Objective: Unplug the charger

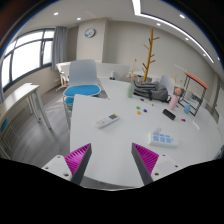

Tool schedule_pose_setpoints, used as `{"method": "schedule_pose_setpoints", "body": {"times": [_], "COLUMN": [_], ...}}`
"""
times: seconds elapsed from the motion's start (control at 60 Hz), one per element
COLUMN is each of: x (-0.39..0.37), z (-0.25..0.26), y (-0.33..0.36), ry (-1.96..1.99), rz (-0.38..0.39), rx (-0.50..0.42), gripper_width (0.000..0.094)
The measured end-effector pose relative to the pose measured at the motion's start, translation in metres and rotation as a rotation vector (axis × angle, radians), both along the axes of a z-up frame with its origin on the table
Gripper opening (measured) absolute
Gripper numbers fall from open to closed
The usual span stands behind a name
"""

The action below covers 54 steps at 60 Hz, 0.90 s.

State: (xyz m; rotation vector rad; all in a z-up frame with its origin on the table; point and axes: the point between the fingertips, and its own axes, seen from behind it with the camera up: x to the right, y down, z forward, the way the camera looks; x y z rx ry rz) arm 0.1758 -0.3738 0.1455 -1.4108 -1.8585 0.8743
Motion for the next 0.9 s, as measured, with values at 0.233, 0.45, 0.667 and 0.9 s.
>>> {"method": "schedule_pose_setpoints", "body": {"times": [0.233,0.45,0.667,0.9], "x": [-0.030,-0.058,-0.106,-0.173], "z": [-0.014,-0.019,-0.042,-0.086], "y": [0.086,0.152,0.191,0.214], "ry": [0.015,0.068,0.118,0.120], "rz": [-0.155,-0.263,-0.293,-0.312], "rx": [0.015,0.022,-0.004,-0.062], "gripper_width": [0.0853,0.0855,0.0853,0.0856]}}
